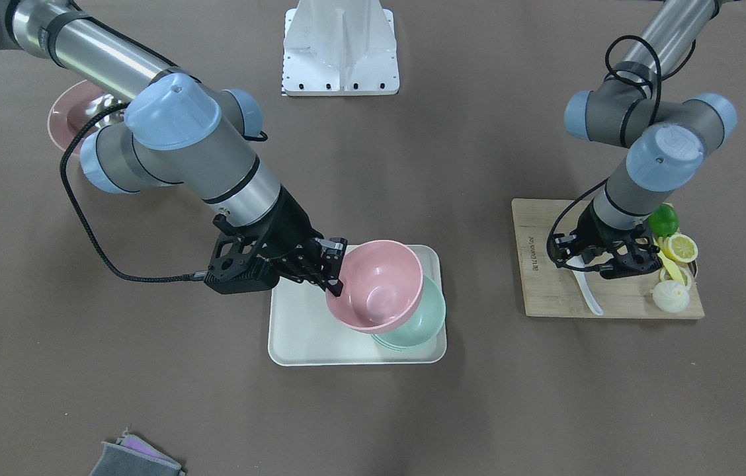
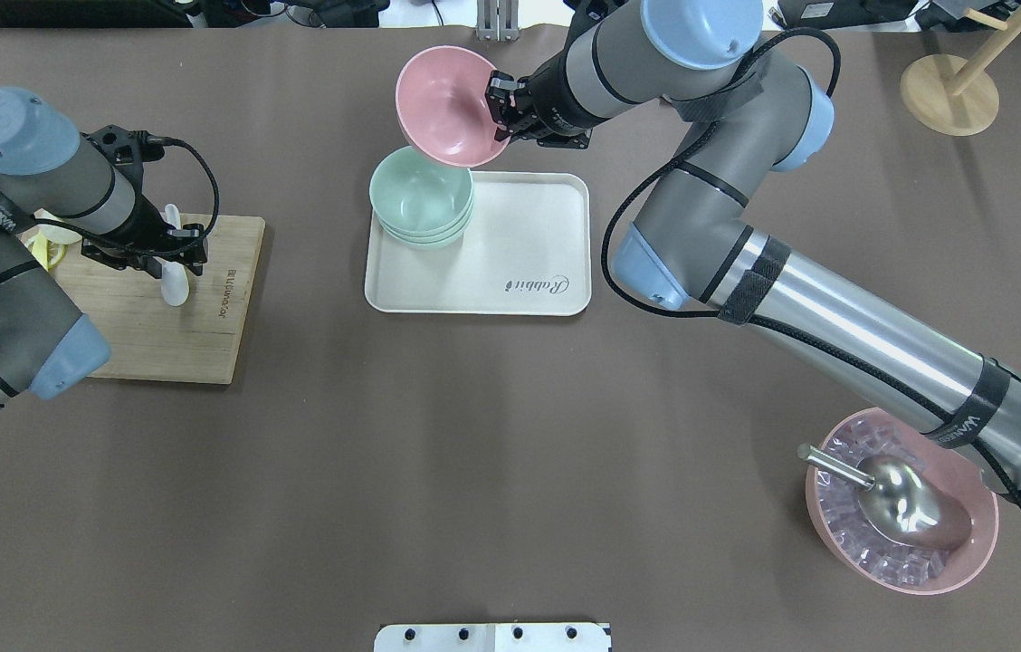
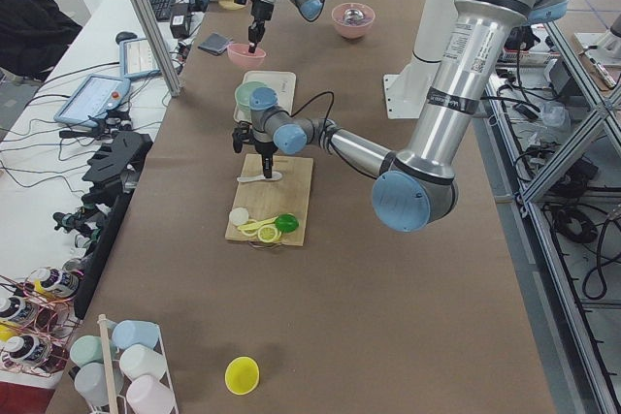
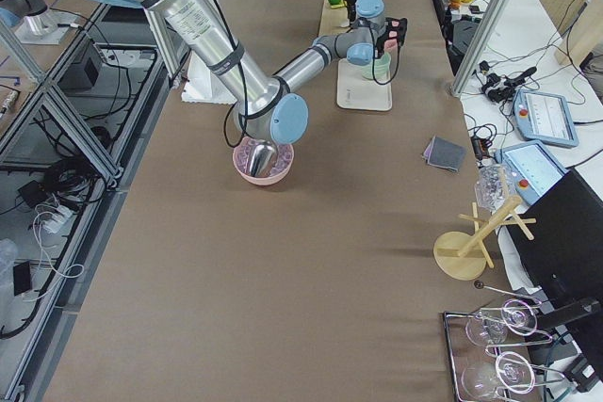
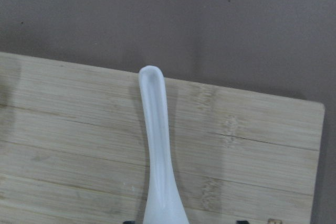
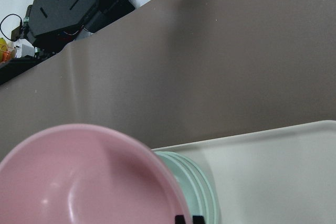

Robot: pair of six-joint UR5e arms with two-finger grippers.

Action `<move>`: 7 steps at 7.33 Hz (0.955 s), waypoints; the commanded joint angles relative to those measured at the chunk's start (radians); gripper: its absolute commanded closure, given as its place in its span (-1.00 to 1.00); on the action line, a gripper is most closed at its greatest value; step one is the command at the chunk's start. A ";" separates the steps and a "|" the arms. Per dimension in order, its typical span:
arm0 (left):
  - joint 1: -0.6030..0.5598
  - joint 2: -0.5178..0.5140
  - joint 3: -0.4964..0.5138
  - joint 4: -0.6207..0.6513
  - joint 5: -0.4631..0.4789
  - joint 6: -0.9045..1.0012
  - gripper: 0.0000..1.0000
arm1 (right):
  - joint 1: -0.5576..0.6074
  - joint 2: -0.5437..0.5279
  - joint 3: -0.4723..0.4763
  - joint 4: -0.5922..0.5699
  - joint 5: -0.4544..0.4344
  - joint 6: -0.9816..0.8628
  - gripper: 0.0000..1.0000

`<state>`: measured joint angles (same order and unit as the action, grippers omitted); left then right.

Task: Stack pink bowl on green and place spoon
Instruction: 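Hold pink bowl above green bowls while left gripper grasps spoon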

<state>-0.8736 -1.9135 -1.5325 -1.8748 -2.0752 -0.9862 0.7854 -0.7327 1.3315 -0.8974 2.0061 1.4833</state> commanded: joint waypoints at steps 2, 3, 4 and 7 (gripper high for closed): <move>-0.001 -0.001 0.028 -0.003 0.000 0.047 -0.16 | 0.000 -0.001 0.003 0.000 -0.001 0.000 1.00; -0.001 -0.001 0.029 -0.003 0.000 0.047 -0.16 | 0.000 -0.001 0.003 0.002 -0.001 0.000 1.00; -0.001 -0.001 0.028 -0.003 -0.002 0.047 -0.15 | 0.000 -0.001 0.003 0.000 -0.001 0.000 1.00; -0.013 0.002 0.018 -0.027 -0.005 0.046 1.00 | 0.000 0.001 0.009 0.000 -0.001 0.002 1.00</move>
<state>-0.8779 -1.9131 -1.5081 -1.8842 -2.0783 -0.9392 0.7854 -0.7331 1.3367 -0.8967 2.0049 1.4843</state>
